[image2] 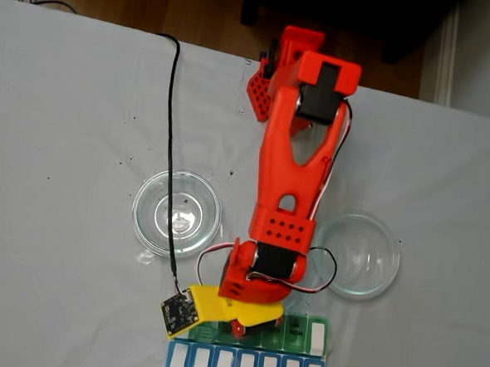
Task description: Sort medicines into box.
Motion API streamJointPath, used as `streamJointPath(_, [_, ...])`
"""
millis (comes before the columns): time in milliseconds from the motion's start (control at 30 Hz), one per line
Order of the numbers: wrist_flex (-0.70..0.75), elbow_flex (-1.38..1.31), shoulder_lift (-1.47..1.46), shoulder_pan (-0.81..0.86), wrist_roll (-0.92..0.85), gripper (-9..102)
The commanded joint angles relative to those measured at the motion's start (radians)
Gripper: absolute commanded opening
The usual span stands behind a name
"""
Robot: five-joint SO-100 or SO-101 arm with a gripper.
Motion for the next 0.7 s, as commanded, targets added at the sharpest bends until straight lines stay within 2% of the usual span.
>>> streamJointPath(0, [0.006, -0.063, 0.077, -0.006, 0.063, 1])
streamJointPath(200, [-0.057, -0.058, 0.247, 0.012, 0.186, 1])
streamJointPath(433, [-0.318, 0.037, 0.359, 0.097, 0.347, 1])
streamJointPath(533, [-0.393, 0.041, 0.35, 0.133, 0.368, 1])
streamJointPath(667, [-0.397, 0.009, 0.293, 0.153, 0.354, 1])
